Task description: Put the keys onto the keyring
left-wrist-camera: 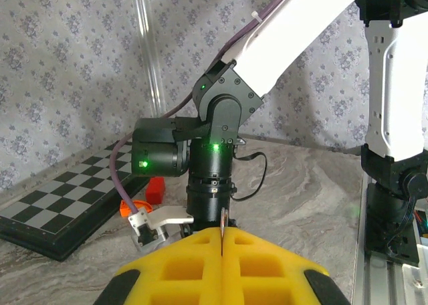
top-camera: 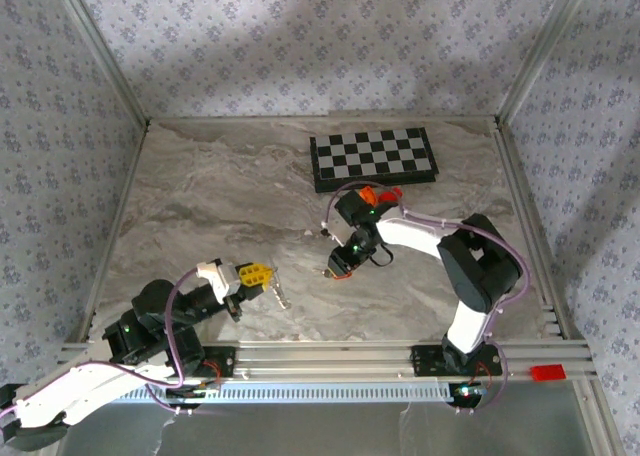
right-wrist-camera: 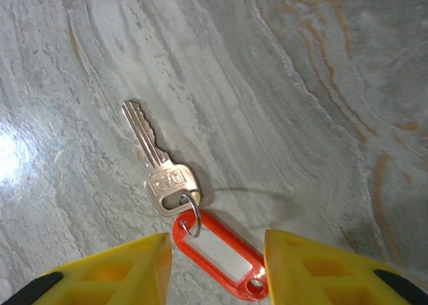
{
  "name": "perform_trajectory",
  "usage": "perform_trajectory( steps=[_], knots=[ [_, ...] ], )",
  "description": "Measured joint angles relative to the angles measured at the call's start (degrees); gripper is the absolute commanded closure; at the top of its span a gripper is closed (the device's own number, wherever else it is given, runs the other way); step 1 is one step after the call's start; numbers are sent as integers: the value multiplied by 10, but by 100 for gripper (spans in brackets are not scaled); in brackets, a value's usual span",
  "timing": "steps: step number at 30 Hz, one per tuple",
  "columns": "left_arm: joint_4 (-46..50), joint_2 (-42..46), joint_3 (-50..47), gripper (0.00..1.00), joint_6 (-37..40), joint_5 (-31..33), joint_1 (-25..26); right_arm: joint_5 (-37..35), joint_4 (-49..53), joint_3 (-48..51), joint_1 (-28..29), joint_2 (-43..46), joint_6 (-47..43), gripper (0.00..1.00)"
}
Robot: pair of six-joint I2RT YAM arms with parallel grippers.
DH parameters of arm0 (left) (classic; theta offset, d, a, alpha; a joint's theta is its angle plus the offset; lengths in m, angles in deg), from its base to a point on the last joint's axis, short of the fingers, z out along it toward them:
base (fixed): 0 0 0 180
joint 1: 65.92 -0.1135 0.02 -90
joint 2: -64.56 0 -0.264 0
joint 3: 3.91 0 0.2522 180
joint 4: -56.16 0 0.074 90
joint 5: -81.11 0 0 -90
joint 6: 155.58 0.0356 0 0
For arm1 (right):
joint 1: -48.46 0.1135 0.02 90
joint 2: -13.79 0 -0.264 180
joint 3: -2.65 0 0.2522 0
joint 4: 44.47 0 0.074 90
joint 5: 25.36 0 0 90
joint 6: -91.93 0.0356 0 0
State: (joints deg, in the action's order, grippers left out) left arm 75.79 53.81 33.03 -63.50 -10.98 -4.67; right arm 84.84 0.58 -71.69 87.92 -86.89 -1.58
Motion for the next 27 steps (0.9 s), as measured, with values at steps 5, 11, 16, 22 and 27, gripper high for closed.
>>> perform_trajectory(
  steps=[5, 11, 16, 22, 27],
  knots=[
    [0, 0, 0, 100, 0, 0, 0, 17, -3, -4, 0, -15, 0, 62],
    [0, 0, 0, 100, 0, 0, 0, 38, -14, -4, 0, -18, 0, 68],
    [0, 0, 0, 100, 0, 0, 0, 47, -18, -4, 0, -19, 0, 71],
    [0, 0, 0, 100, 0, 0, 0, 48, -19, -4, 1, -25, 0, 73],
    [0, 0, 0, 100, 0, 0, 0, 48, -20, -4, 2, -25, 0, 79]
  ],
)
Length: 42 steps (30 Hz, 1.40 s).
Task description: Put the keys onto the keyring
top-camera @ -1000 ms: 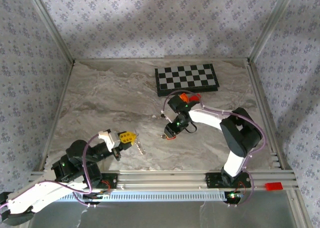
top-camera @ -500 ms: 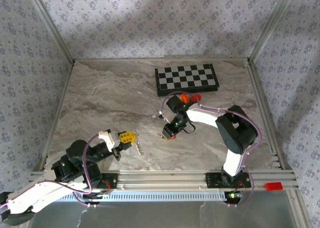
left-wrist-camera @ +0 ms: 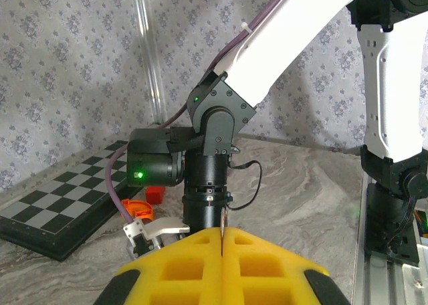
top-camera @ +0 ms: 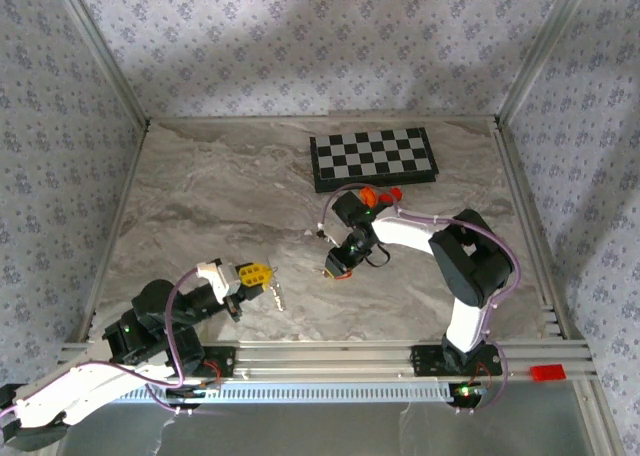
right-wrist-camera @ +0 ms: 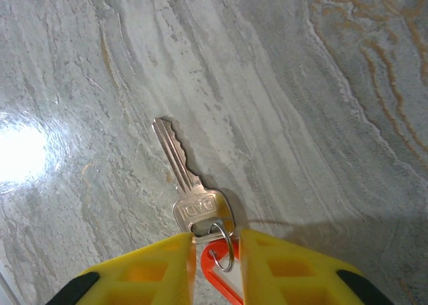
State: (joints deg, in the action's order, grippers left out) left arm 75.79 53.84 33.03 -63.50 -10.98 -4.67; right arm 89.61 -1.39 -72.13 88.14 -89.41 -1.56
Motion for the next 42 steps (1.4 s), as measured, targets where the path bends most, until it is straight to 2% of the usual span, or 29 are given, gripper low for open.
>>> perform_trajectory(
  steps=[11, 25, 36, 42],
  knots=[
    [0, 0, 0, 100, 2, 0, 0, 0, 0, -4, 0, -2, -1, 87],
    [0, 0, 0, 100, 2, 0, 0, 0, 1, -4, 4, -7, -5, 87],
    [0, 0, 0, 100, 4, 0, 0, 0, 3, -5, 4, -8, -7, 98],
    [0, 0, 0, 100, 4, 0, 0, -1, 1, -3, 6, 5, -9, 100]
  ],
)
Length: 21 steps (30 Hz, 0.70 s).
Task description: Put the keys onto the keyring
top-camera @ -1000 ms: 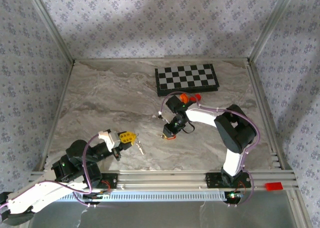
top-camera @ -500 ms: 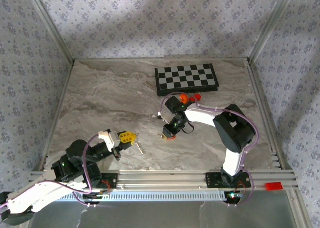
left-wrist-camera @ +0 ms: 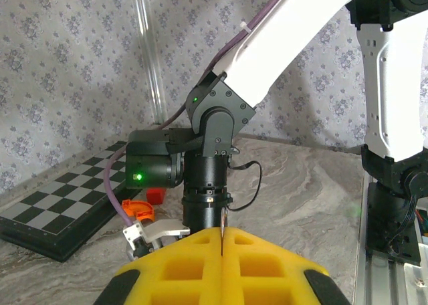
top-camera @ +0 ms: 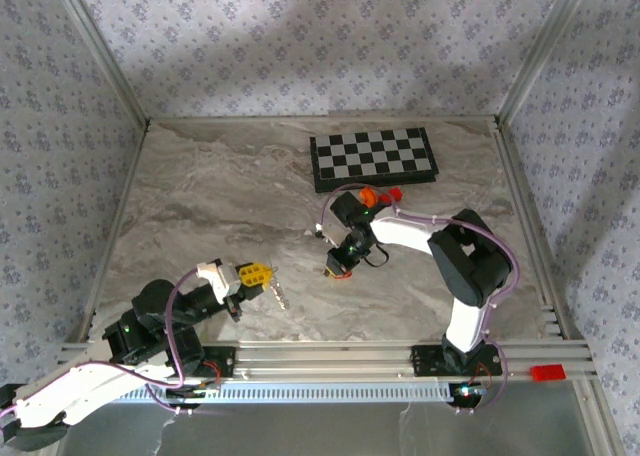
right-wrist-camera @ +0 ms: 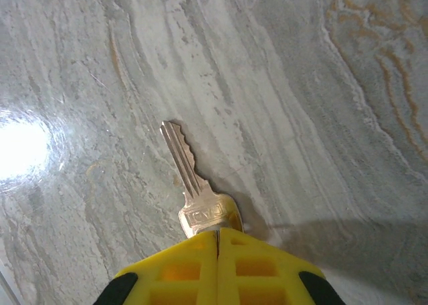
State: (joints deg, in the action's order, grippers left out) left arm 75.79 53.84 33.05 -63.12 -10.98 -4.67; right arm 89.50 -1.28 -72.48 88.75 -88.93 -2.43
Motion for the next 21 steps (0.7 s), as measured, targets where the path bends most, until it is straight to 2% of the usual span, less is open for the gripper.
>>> perform_trajectory(
  steps=[4, 11, 17, 21],
  knots=[
    [0, -1, 0, 100, 0, 0, 0, -2, -20, 25, 9, 59, -4, 100],
    [0, -15, 4, 100, -1, -9, 0, 5, -115, 115, 54, 252, -29, 100],
    [-1, -43, 28, 100, -2, -44, 0, 61, -258, 220, 106, 451, -42, 100],
    [-8, -76, 44, 100, -2, -86, 0, 97, -340, 242, 116, 521, -23, 100]
  ],
)
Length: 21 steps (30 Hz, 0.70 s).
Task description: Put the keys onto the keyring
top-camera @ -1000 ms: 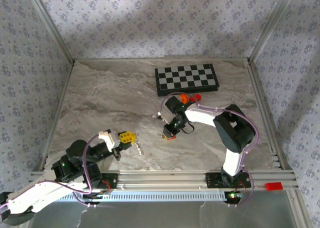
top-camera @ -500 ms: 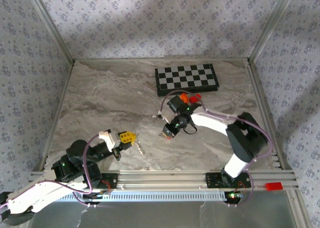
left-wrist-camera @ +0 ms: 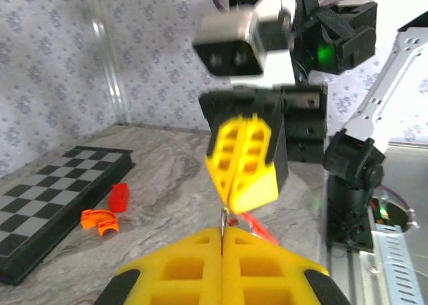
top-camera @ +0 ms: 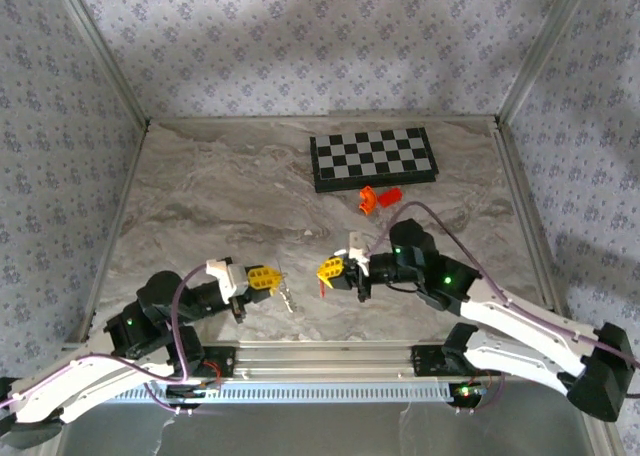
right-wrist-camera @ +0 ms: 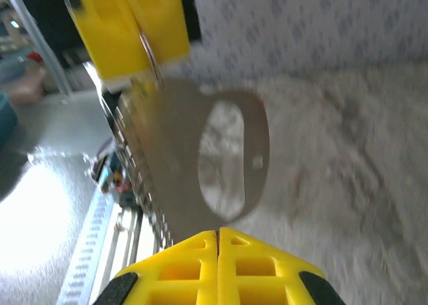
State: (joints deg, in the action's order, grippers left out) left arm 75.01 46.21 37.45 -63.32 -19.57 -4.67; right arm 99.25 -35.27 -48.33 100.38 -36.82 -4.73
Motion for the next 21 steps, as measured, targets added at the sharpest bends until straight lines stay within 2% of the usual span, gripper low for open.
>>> perform_trajectory(
  steps=[3, 9, 21],
  knots=[
    [-9, -27, 10, 100, 0, -30, 0, 6, -36, 0, 12, 18, 13, 100],
    [-28, -62, 17, 100, 0, -64, 0, 1, -43, -2, 45, 22, 16, 100],
    [-62, -76, 17, 100, 0, -69, 0, -70, -93, -2, 69, 29, 73, 100]
  ],
)
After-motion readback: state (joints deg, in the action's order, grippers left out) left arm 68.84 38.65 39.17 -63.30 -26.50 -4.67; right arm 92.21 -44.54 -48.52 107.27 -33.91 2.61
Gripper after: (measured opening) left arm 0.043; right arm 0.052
